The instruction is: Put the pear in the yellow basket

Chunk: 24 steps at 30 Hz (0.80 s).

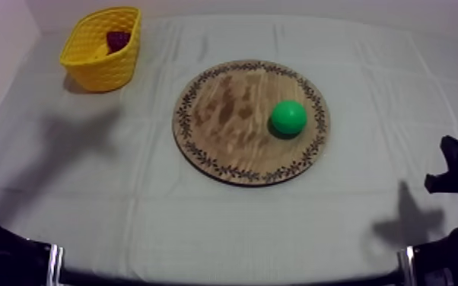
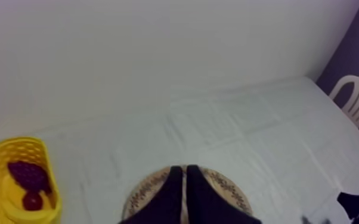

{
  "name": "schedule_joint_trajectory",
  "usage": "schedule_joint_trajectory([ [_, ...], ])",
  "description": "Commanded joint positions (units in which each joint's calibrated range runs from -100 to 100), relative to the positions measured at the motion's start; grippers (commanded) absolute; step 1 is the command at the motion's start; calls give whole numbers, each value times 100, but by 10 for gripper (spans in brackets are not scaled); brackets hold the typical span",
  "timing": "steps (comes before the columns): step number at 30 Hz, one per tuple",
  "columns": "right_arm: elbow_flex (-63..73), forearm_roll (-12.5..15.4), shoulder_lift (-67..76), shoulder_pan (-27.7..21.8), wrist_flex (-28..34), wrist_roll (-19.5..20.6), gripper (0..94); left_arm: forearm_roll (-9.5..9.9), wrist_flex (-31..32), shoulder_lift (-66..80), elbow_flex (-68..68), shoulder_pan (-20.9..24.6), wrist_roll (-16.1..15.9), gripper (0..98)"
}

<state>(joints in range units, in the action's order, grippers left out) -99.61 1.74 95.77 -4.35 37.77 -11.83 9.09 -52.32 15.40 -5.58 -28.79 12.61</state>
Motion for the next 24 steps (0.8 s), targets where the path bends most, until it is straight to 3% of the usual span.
schedule_joint_trajectory([
  [1, -5, -1, -1, -2, -3, -1, 5, 52, 3, -403, 90, -144, 155, 0],
  [8, -5, -1, -1, -2, -3, 2, 5, 488, -89, -1375, 484, -461, 757, 0],
  [20, -5, -1, -1, -2, -3, 3, 5, 915, -595, -2942, 1224, -914, 1426, 0],
  [24, -5, -1, -1, -2, -3, 3, 5, 955, -745, -3435, 1535, -1014, 1573, 0],
])
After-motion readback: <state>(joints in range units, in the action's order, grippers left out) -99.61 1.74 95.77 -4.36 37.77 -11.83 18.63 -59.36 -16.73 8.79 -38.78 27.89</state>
